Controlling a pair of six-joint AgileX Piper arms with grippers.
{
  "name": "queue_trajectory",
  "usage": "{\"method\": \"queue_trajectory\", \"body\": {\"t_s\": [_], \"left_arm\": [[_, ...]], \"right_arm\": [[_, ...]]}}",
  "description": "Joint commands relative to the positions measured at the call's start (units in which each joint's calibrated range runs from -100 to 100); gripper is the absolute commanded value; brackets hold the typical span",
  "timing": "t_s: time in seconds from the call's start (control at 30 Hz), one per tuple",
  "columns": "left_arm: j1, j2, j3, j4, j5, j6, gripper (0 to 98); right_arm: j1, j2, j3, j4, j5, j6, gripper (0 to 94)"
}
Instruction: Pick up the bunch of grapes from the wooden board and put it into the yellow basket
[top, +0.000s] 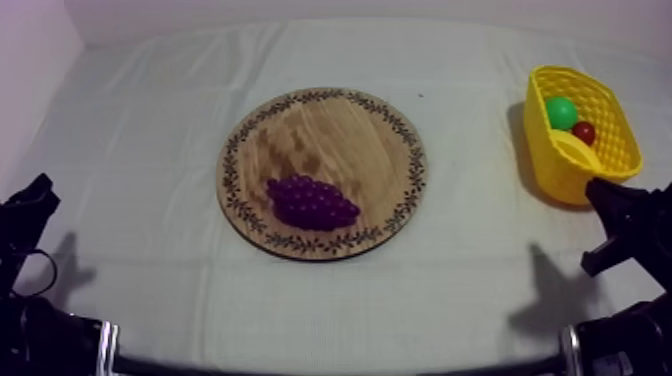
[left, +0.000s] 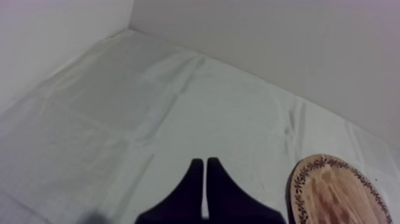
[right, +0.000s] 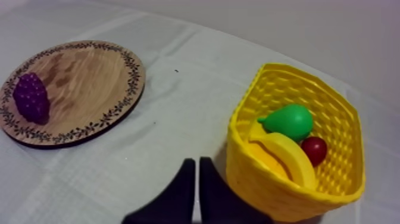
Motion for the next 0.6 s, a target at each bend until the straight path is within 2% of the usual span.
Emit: {"method": "queue_trajectory", "body": {"t_s": [0.0, 0.23, 0.57], "left_arm": [[-0.01, 0.03, 0.04, 0.01, 0.03, 0.00, 0.0], [-0.01, 0.03, 0.04, 0.01, 0.03, 0.00, 0.0], [-0.01, 0.03, 0.04, 0.01, 0.03, 0.00, 0.0]], "right_arm": [[0.01, -0.03, 0.03, 0.02, 0.23, 0.01, 0.3], [-0.56, -0.03, 0.03, 0.02, 0.23, 0.14, 0.3], [-12.80, -0.03, 0.03, -0.02, 0.23, 0.78, 0.3]]}}
